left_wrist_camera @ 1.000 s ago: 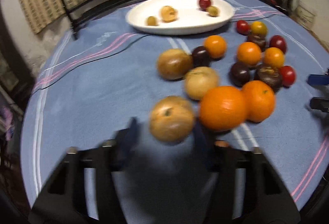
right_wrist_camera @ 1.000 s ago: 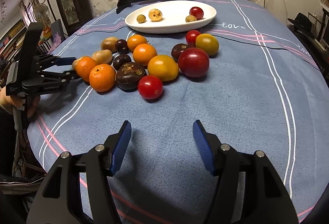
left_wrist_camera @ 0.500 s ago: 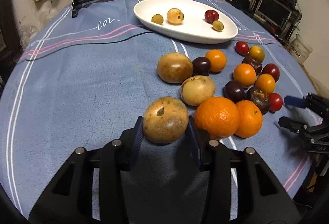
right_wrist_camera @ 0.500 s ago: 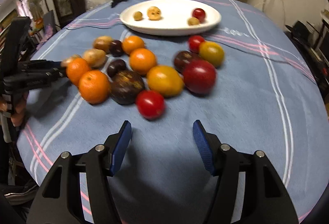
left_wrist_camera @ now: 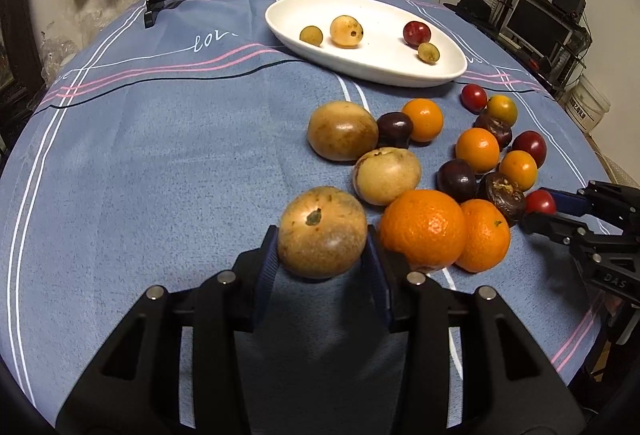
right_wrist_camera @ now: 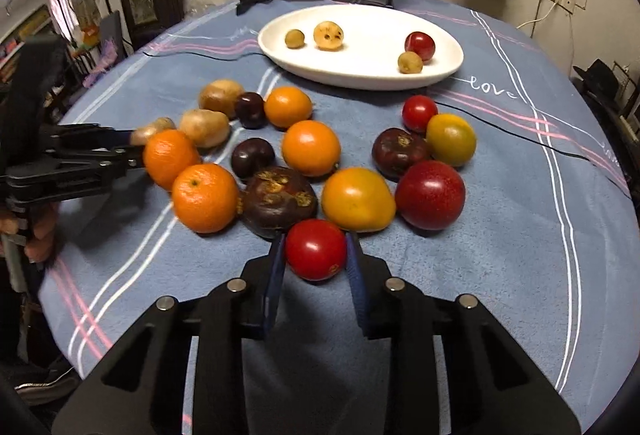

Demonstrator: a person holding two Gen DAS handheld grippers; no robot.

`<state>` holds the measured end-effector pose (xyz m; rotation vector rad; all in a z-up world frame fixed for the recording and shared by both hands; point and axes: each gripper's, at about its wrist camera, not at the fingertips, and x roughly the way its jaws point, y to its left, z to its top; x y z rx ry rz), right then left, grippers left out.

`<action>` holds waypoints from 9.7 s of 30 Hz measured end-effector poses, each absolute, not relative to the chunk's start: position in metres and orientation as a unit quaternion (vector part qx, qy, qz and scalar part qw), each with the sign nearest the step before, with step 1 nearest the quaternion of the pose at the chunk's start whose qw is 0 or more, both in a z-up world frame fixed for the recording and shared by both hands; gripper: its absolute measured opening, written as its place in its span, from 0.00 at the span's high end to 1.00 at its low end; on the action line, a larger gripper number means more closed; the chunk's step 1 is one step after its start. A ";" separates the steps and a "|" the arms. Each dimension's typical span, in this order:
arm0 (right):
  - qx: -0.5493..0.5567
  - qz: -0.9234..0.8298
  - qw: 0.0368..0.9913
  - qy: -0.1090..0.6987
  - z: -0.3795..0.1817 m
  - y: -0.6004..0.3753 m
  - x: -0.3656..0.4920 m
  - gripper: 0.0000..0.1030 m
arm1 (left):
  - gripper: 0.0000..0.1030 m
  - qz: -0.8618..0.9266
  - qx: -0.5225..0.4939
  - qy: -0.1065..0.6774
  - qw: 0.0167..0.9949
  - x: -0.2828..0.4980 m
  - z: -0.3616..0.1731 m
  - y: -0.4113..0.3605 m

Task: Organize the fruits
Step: 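Place the brown pear on the plate with the left gripper while the right places the red plum, then grasp a tangerine with the left gripper while the right grasps a large red plum, then place the tangerine on the plate with the left gripper while the right places the red plum, then grasp a pale spotted pear with the left gripper while the right grasps a yellow-orange fruit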

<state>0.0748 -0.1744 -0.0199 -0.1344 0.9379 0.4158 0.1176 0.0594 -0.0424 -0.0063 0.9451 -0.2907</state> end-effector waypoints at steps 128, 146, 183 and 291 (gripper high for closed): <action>0.040 0.172 0.887 0.426 -0.015 -0.248 0.045 0.38 | 0.55 -0.096 -0.007 0.445 0.890 0.073 -0.042 0.016; -0.081 0.104 0.874 0.468 -0.033 -0.217 0.120 0.39 | 0.55 -0.104 -0.017 0.445 0.889 0.074 -0.044 0.016; 0.016 0.149 0.919 0.365 0.041 -0.242 0.116 0.61 | 0.54 -0.107 -0.012 0.381 0.918 0.154 0.048 -0.001; -0.018 0.163 0.881 0.443 -0.027 -0.213 0.086 0.37 | 0.61 -0.075 -0.031 0.442 0.893 0.115 -0.025 0.031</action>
